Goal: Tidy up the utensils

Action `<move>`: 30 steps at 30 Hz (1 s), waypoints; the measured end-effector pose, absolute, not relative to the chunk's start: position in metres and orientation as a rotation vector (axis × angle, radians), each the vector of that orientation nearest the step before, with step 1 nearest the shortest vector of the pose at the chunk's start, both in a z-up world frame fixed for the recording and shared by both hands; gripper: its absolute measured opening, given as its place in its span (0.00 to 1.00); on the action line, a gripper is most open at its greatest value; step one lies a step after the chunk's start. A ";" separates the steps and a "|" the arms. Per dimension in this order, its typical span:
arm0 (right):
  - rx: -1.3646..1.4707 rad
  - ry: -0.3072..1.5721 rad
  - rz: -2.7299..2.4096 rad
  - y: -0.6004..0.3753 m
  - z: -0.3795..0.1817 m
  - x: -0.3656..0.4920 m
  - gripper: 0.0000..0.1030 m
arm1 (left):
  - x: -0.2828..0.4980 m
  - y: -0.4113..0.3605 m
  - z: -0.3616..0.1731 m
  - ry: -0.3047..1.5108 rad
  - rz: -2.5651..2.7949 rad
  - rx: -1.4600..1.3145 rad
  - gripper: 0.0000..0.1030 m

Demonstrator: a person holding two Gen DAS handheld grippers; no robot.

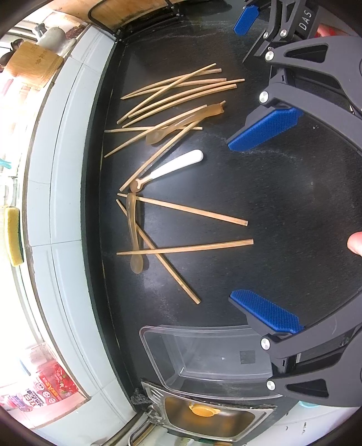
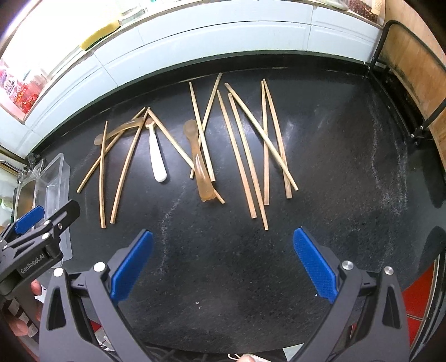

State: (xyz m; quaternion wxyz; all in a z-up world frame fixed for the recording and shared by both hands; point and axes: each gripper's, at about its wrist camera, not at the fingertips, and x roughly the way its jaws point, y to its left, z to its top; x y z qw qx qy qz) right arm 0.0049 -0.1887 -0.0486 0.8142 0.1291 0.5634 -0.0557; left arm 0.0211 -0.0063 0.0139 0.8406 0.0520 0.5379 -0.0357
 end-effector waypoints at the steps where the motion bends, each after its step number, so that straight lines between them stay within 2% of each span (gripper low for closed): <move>1: 0.274 1.202 -0.119 -0.189 -0.049 0.005 0.95 | 0.022 -0.006 0.014 1.138 -0.075 0.110 0.94; 30: 0.219 1.214 -0.130 -0.187 -0.047 0.009 0.95 | 0.028 -0.007 0.013 1.142 -0.077 0.113 0.94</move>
